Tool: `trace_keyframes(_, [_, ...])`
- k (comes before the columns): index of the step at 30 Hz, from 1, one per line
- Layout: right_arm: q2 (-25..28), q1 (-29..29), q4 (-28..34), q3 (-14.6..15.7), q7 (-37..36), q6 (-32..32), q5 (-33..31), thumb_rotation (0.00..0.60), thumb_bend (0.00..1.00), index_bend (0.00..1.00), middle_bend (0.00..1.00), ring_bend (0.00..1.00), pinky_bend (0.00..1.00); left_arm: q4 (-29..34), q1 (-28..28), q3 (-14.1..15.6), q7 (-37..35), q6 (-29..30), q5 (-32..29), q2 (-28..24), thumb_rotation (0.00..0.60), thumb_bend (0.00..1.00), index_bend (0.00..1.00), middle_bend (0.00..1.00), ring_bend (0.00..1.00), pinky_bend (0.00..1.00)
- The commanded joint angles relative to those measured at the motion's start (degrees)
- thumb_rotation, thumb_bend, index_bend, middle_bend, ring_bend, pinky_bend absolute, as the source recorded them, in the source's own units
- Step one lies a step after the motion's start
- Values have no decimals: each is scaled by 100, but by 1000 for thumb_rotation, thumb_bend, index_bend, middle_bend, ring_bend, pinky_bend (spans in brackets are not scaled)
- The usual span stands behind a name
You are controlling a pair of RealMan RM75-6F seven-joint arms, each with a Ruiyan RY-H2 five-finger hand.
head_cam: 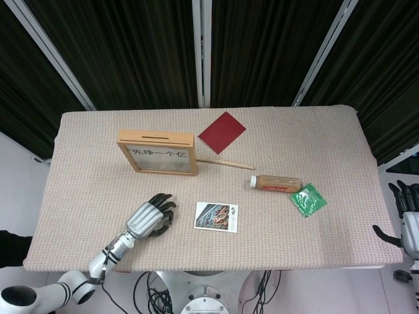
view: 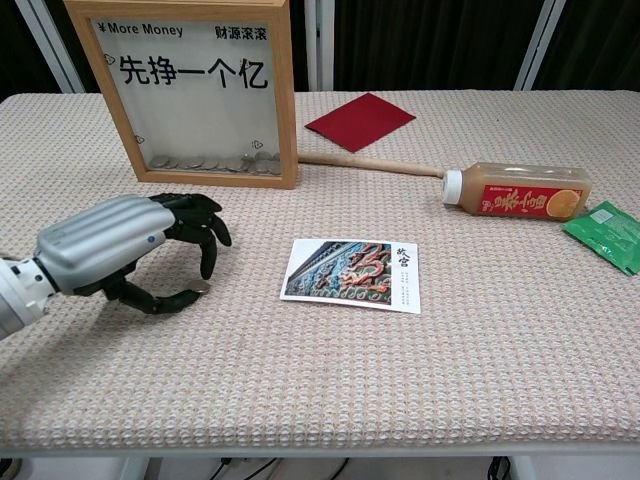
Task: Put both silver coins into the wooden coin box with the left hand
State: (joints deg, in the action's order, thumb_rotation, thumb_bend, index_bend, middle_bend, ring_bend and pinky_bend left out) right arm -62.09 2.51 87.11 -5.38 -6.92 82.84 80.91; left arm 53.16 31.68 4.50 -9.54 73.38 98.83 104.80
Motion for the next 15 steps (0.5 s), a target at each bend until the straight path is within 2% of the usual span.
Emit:
trace_keyframes(1, [-1,-4,-8,-1,-11,2,-4,600,120,0,0,0,0,-96,-18,-22,10,83,13,67,600,217,528,279,99,168])
trace_keyframes(15, [0,2,-36,3,-40,-35,-16,600,119,0,0,0,0,-282,2,0,-65,94,-7,155,600,364,553,289,101,169])
